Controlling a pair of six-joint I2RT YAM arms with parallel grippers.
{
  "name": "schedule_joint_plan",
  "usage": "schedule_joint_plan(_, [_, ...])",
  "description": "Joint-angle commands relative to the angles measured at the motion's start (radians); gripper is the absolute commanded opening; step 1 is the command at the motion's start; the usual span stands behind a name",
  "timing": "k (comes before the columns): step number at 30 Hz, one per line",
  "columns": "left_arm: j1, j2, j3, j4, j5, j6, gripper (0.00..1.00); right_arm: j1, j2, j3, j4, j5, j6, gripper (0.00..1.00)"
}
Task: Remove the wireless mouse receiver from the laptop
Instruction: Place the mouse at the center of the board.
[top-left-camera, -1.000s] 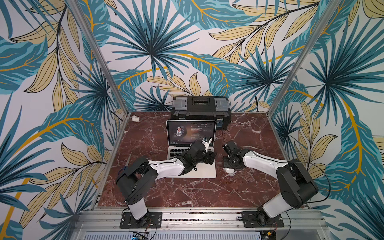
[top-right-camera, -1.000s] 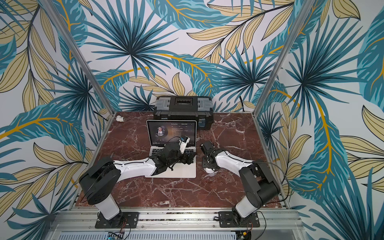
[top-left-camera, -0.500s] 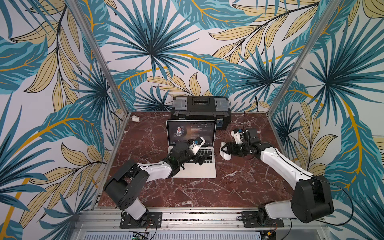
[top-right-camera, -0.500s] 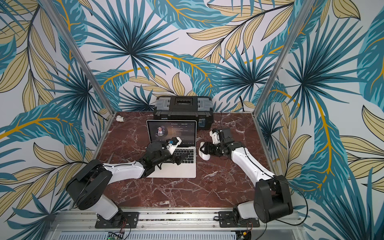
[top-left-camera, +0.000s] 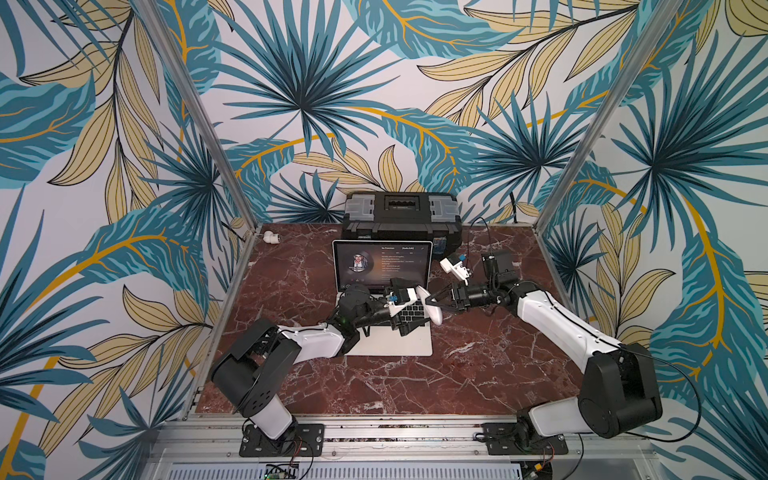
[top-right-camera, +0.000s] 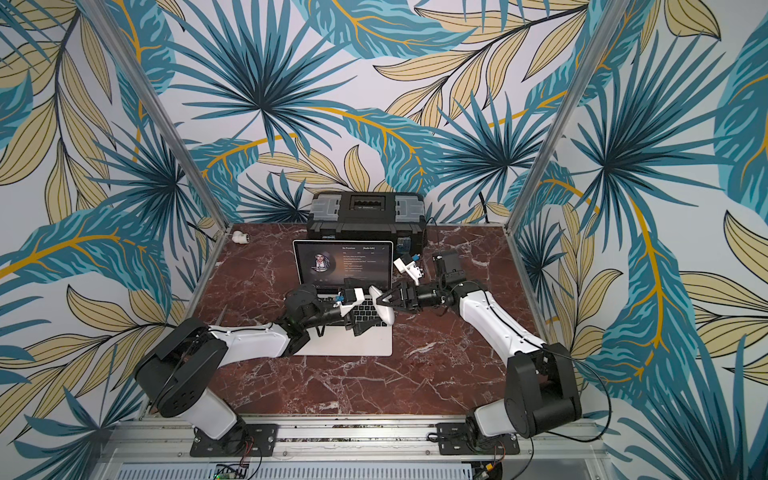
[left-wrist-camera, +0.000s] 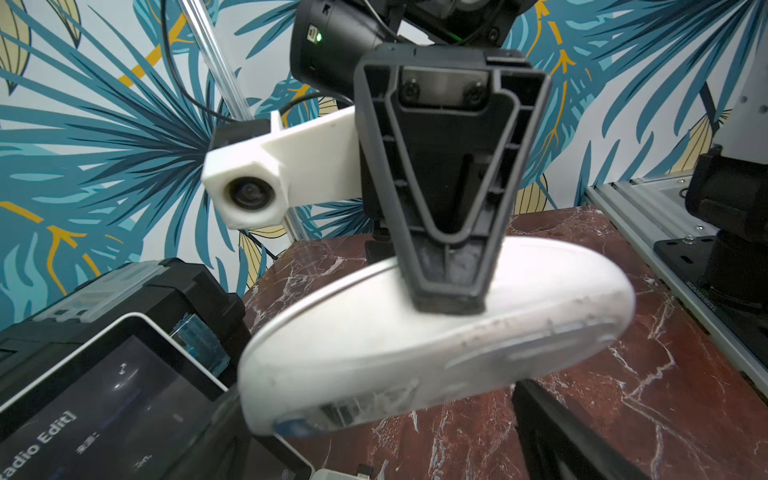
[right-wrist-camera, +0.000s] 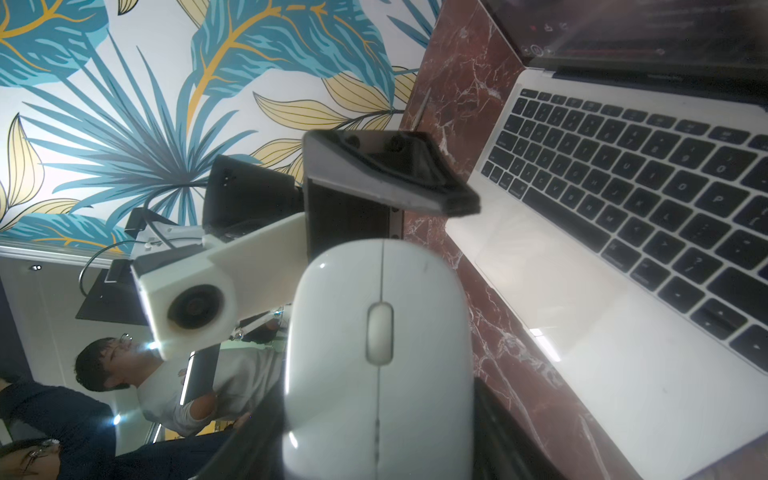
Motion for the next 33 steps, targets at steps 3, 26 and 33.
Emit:
schedule_joint_plan(3, [0.051,-0.005,0.004,0.118,0.007,-0.03,1.0,0.065,0.038,-0.036,-0.066,-0.097,-0.073,0.4])
schedule_joint_plan(26, [0.049,-0.18,-0.021,-0.001,0.096,-0.053,0.31,0.022,0.194,0.109,-0.054,-0.04,0.024,0.41])
schedule_joint_plan(33, [0.046,-0.183,-0.027,0.052,0.106,-0.09,0.54,0.032,0.212,0.107,-0.029,-0.059,0.056,0.34])
